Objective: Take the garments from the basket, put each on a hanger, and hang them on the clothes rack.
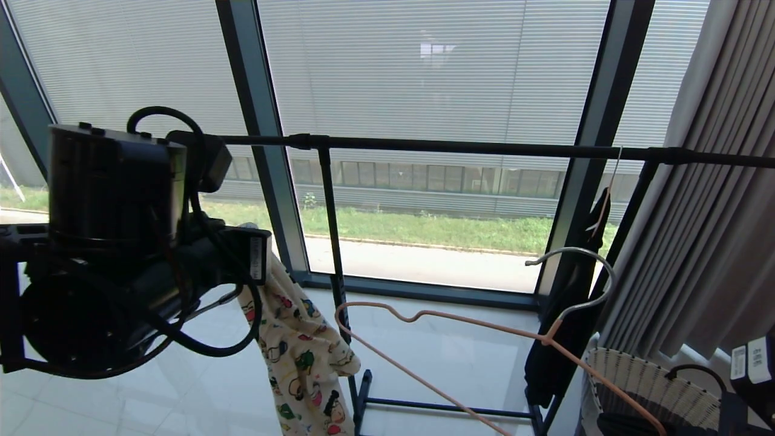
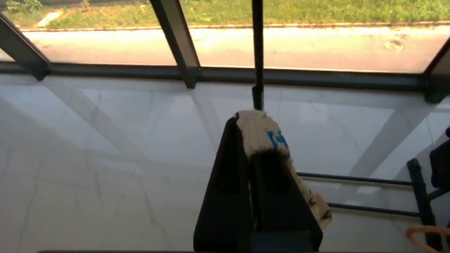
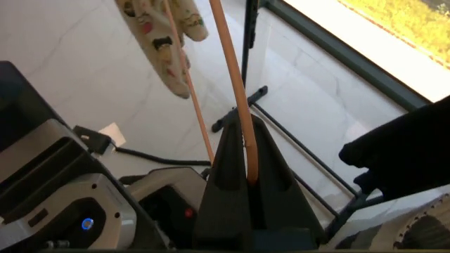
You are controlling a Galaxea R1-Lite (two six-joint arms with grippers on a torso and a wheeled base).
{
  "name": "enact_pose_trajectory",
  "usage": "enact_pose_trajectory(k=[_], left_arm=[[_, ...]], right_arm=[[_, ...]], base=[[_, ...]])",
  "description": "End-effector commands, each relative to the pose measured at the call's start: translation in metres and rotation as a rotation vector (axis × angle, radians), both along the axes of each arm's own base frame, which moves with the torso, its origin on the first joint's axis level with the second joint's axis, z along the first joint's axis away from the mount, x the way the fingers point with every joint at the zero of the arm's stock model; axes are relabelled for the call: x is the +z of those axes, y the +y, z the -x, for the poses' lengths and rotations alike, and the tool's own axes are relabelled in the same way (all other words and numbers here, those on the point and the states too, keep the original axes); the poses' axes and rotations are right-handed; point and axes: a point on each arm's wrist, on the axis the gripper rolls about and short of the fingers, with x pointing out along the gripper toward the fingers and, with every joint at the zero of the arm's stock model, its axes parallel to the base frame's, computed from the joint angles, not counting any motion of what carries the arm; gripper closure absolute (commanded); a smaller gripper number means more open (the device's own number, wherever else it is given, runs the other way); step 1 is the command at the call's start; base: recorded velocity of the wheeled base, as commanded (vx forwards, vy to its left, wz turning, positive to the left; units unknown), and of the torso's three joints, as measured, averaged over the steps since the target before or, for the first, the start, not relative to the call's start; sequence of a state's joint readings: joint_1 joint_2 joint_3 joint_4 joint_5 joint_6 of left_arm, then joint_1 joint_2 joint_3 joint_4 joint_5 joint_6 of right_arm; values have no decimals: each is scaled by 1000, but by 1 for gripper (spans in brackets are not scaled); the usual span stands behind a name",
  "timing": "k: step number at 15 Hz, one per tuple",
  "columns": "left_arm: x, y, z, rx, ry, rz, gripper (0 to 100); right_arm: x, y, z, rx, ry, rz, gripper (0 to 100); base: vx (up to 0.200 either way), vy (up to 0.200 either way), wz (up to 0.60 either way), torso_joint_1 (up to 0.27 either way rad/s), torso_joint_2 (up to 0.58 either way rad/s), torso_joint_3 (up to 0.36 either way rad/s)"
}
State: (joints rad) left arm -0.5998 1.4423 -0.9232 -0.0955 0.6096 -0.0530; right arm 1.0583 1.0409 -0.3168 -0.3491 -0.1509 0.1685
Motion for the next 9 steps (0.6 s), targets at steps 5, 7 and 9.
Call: enact_pose_trajectory(k=[5, 7, 9], left_arm=[[-15, -39, -28, -46, 47, -28, 100], [-13, -39, -28, -43, 42, -29, 100], [-12, -43, -26, -54, 36, -23, 100]], right_arm=[[6, 12, -2, 19, 9, -26, 100], [6, 13, -5, 8, 3, -36, 100], [6, 15, -7, -8, 17, -40, 100]], base=[[0, 0, 0, 0, 0, 0], [0, 0, 0, 0, 0, 0], [0, 0, 0, 0, 0, 0]])
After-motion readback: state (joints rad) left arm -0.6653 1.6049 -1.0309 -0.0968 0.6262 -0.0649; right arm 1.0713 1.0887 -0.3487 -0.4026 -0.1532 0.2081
